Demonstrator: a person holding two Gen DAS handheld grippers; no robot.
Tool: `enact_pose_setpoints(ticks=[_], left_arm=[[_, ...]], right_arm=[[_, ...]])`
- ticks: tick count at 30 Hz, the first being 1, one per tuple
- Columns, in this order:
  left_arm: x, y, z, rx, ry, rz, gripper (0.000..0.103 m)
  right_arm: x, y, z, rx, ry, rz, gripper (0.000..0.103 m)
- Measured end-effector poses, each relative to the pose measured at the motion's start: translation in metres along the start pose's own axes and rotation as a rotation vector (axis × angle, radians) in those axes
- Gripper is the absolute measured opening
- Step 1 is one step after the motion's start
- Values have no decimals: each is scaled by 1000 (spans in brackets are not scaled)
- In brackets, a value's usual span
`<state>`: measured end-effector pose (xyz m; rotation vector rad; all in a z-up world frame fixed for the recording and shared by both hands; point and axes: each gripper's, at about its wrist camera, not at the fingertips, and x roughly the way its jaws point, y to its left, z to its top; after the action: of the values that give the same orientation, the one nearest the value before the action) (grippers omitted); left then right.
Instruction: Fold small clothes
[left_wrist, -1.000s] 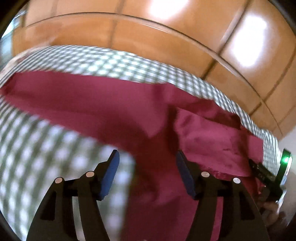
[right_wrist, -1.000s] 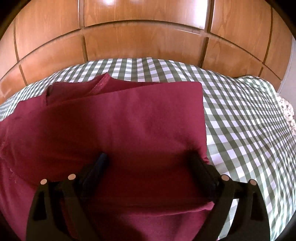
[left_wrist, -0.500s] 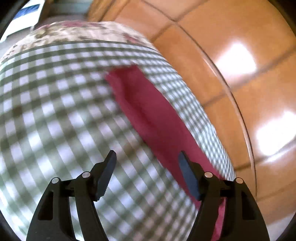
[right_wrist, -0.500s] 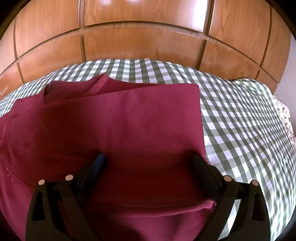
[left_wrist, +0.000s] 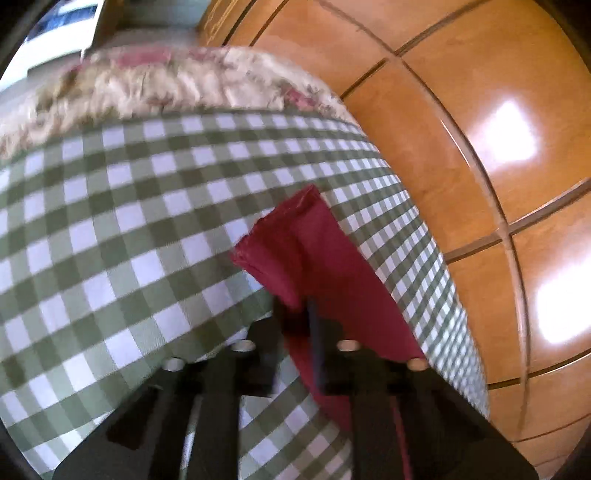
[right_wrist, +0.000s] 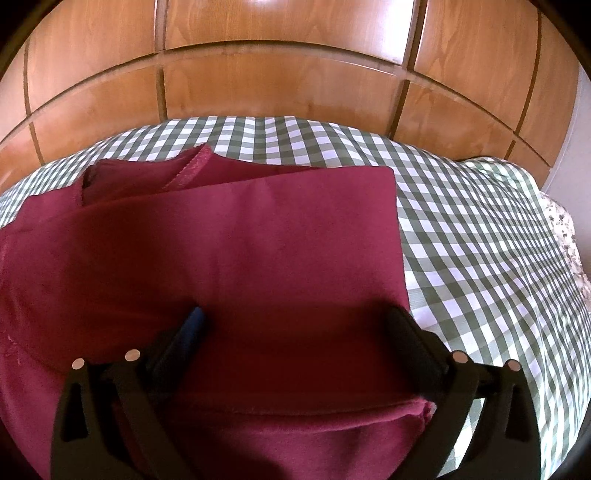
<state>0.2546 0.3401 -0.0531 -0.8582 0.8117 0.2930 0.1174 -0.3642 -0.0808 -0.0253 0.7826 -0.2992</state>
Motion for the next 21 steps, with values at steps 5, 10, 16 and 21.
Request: enact_pose_setpoints(ticks=[5,10,16,21], left_arm=[[-29,-54,-34,148,-21,-154,9],[-45,-129,-100,370,11,-288,9],[-34,-200,-203,591,136,-374,9],[-16,-226,-270,732,224,-325,16]], right_arm=[[1,0,0,1,0,1,100],[1,0,-1,0,-1,1,100],[1,-1,-1,3,-1,5,100],[1,-2,-1,9,-1,12,100]])
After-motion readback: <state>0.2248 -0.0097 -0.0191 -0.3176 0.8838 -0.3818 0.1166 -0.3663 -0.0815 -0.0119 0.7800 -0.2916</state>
